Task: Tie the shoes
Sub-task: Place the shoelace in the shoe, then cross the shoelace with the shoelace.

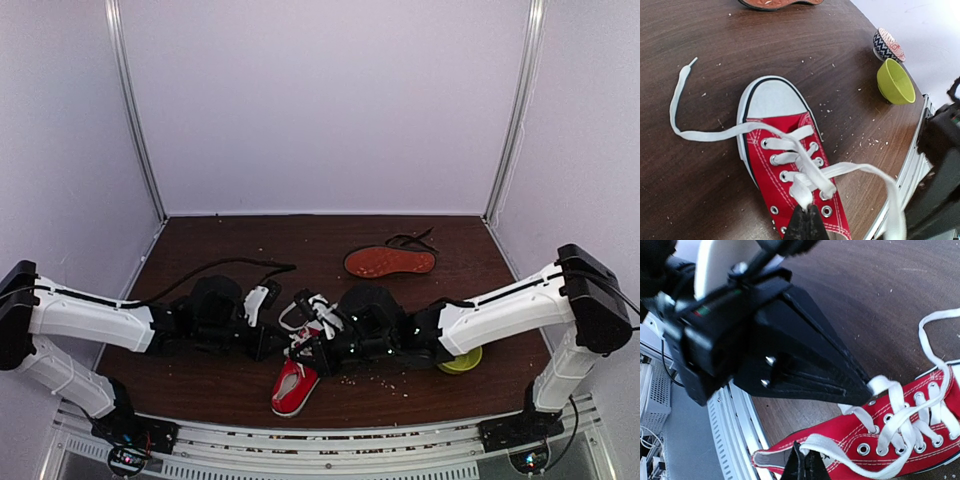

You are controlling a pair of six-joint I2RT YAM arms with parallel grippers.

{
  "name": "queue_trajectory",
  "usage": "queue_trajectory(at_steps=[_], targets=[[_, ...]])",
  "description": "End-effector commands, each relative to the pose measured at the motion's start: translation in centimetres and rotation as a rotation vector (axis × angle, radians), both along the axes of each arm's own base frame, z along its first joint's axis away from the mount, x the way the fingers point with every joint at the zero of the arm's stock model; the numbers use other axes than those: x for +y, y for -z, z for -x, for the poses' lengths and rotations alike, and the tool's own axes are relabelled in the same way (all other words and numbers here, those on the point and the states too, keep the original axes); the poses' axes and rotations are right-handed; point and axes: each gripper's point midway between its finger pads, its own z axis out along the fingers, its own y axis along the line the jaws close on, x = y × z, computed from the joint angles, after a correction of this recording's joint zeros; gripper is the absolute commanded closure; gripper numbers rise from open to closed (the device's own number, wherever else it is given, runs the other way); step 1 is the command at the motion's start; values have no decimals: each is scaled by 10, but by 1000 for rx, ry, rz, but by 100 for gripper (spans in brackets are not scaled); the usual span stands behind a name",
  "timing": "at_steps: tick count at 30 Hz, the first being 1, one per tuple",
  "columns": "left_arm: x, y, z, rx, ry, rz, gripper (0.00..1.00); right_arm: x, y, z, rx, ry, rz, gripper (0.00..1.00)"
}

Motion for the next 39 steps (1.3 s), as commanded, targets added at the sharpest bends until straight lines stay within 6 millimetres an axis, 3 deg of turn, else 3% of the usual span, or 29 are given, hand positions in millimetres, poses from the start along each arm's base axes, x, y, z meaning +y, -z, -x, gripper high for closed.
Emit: queue_trajectory(at_steps=[1,2,7,9,12,15,19,28,34,39], targets=[[0,-7,-2,-15,-27,39,100,-4,33,3,40,10,91,100],[0,-5,-2,-8,-22,38,100,-7,35,3,47,16,93,97],[-3,-6,-1,-3,-12,44,100,-34,32,8,44,53,102,56],[-4,-8,-1,-6,-10,48,100,-48,28,7,30,82,104,44],[-5,-9,-1,-5,-7,52,100,-70,26,2,15,145,125,33],[-5,-8,-1,-1,-8,53,100,-86,27,-9,36,226,113,29],[-7,-6,0,6,-3,55,100,-84,38,-15,95,258,131,39],[-7,-8,0,9,0,56,100,-35,41,0,175,166,75,57],[-9,-7,1,13,7,53,100,-25,51,5,192,137,80,66],[-10,-7,0,15,9,54,100,-20,56,4,187,129,94,83]])
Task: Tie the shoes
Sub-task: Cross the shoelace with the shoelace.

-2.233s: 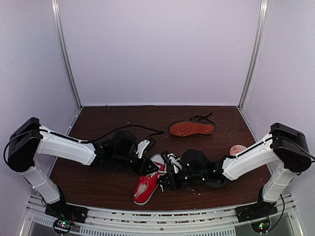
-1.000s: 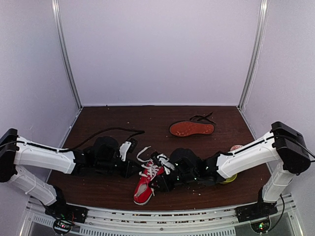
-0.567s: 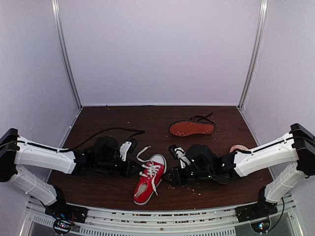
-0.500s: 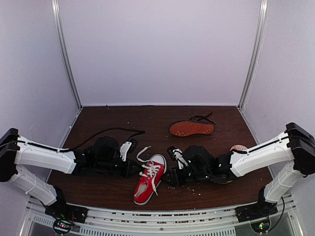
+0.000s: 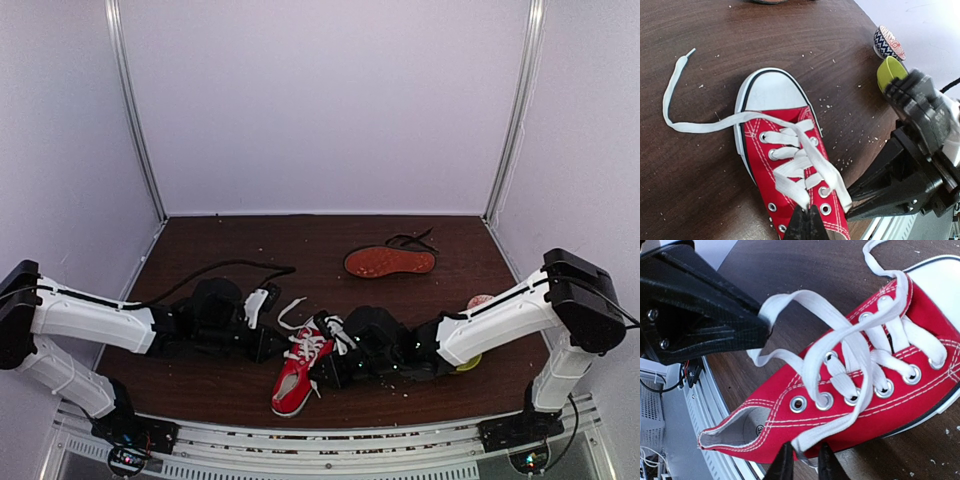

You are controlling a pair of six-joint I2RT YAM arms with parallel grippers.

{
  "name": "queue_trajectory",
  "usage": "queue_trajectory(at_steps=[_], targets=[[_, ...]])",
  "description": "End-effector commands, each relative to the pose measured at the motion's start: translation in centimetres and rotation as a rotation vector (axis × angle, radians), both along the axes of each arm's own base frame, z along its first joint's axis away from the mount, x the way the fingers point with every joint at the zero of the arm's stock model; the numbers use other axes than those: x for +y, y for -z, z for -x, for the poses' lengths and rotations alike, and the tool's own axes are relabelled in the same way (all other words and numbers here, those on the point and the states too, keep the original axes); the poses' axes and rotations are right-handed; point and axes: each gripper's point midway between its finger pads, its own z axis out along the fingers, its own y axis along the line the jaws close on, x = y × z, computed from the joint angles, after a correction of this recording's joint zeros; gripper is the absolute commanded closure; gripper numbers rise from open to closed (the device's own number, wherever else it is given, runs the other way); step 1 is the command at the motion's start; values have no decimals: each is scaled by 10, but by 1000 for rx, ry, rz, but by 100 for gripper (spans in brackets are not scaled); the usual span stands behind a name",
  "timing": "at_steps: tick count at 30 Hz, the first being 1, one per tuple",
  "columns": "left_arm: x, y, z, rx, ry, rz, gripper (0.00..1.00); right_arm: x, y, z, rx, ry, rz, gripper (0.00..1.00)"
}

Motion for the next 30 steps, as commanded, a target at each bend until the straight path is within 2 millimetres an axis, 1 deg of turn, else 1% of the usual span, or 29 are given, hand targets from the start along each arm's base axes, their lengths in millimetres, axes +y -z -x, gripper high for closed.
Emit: queue_trajectory(at_steps=[1,3,5,9,12,14,18,21,24,30], targets=[[-11,-13,-3,-18,12,47,100,11,-4,-1,-7,-11,-21,89],[-10,-14,-3,-20,10,47,100,8,-9,-3,-22,-4,-21,100],[-9,-14,-4,-24,4,47,100,4,-19,-4,-39,5,-32,100],[-6,-16,-4,-32,-5,48,100,0,-51,-7,-99,10,-84,100],[-7,-17,-4,-31,-2,49,100,6,-67,-11,-140,-3,-100,100],[-6,-17,-4,-31,-3,48,100,14,-72,-14,-159,-14,-94,100],[-4,-21,-6,-43,-21,55,100,28,-67,-26,-200,-17,-46,100],[0,-25,-7,-51,-43,67,100,33,-59,-38,-233,8,5,100],[2,-26,-8,-54,-57,74,100,34,-44,-46,-250,24,69,100],[2,-27,-7,-51,-51,81,100,29,-27,-55,-268,57,140,100]])
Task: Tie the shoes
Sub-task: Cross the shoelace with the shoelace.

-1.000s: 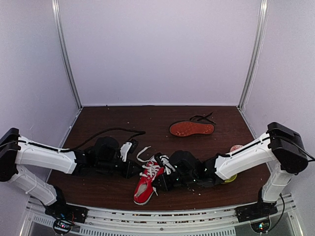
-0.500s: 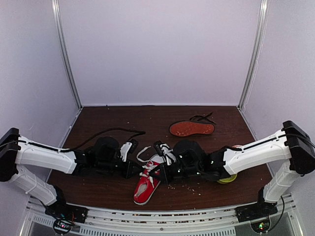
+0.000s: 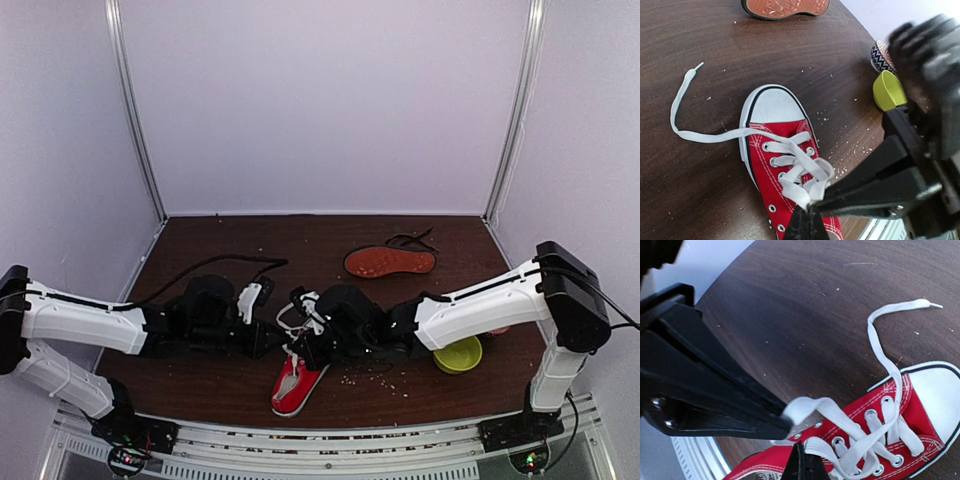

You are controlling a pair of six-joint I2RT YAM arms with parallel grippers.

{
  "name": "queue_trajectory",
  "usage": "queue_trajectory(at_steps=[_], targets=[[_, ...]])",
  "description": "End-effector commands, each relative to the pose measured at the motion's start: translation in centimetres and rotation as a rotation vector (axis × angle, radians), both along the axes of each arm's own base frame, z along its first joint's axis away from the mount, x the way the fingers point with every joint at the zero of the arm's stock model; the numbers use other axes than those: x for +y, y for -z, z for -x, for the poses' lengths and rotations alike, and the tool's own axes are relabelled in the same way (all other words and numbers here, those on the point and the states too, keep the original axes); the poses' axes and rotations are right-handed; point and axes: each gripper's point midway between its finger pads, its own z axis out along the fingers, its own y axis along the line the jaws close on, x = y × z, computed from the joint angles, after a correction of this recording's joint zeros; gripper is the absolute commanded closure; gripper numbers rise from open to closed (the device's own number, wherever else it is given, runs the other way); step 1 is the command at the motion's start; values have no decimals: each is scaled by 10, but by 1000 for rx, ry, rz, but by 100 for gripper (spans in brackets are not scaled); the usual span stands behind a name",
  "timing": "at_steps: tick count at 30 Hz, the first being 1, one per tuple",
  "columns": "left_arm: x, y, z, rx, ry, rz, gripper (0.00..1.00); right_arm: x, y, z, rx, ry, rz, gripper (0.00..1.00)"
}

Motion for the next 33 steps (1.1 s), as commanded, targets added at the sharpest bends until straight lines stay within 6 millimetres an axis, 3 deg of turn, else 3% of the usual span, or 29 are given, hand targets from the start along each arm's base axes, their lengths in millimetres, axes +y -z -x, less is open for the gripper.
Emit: queue_trajectory(at_steps=[1,7,16,23,26,30,33], targets=[[-4,-11,-2,-24,-6,46,100,-7,8,-14,-53,53,73,100],[-13,-12,4,-11,52,75,100,-11,14,-33,-75,114,98,100],[-28,-15,8,-1,117,111,100,3,-4,-58,-72,141,-40,100],[-35,-13,9,14,138,127,99,27,-18,-43,-8,20,-185,100],[-29,-7,4,13,99,93,91,28,-18,-36,13,-7,-214,100],[-2,-2,-8,-29,-28,16,76,24,-14,-31,34,-14,-222,100],[17,-9,-13,-76,-103,21,65,22,-14,-29,43,-18,-232,100]])
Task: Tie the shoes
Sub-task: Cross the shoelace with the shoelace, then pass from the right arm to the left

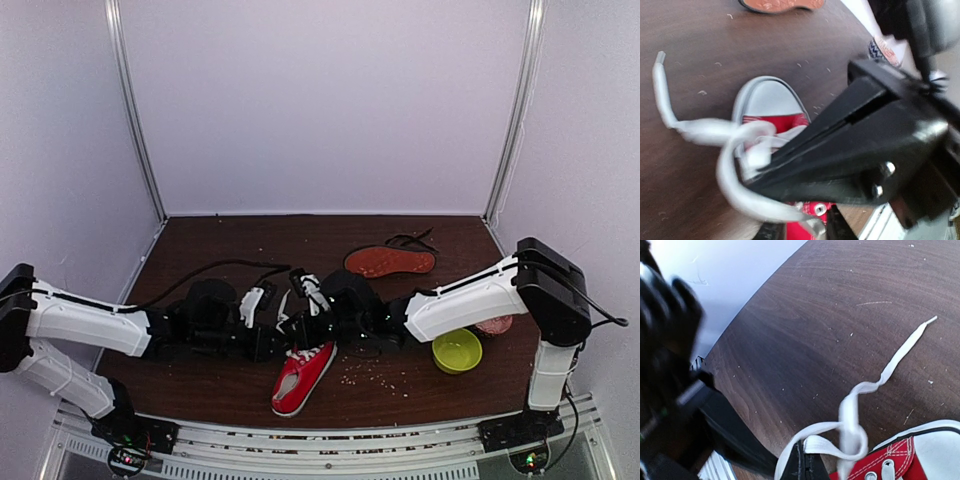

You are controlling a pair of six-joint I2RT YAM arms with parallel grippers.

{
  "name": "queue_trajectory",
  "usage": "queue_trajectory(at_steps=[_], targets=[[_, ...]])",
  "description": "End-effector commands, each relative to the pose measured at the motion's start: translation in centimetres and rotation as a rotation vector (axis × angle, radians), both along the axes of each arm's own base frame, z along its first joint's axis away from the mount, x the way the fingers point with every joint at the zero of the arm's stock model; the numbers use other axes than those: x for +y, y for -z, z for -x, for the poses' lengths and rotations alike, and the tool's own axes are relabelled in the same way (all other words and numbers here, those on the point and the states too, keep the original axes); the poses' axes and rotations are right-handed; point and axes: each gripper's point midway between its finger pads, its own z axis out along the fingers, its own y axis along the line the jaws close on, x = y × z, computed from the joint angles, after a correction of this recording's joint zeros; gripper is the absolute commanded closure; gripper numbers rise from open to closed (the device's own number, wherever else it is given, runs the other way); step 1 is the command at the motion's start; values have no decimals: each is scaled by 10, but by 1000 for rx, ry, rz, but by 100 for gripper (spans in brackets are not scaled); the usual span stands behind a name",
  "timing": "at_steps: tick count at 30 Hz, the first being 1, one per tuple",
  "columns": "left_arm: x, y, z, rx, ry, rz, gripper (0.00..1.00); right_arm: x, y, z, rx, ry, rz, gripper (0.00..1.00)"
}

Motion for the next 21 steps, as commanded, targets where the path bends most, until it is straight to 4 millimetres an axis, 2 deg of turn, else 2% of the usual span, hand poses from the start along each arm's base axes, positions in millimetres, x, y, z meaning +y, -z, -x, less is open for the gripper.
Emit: queue_trajectory(at_steps=[1,3,5,12,21], targets=[[27,-21,-17,-106,-141,19,60,-1,-2,7,27,-27,-41,100],[36,-21,-19,-116,-167,15,55,-1,-2,8,28,-29,-43,100],[41,-17,-19,-108,-177,-1,54,-1,-3,8,29,-29,-44,100],[46,14,-18,-36,-191,-91,70,-2,-2,7,32,-22,-46,100],[54,44,-19,44,-265,-131,73,-4,-3,7,28,-16,-41,100]])
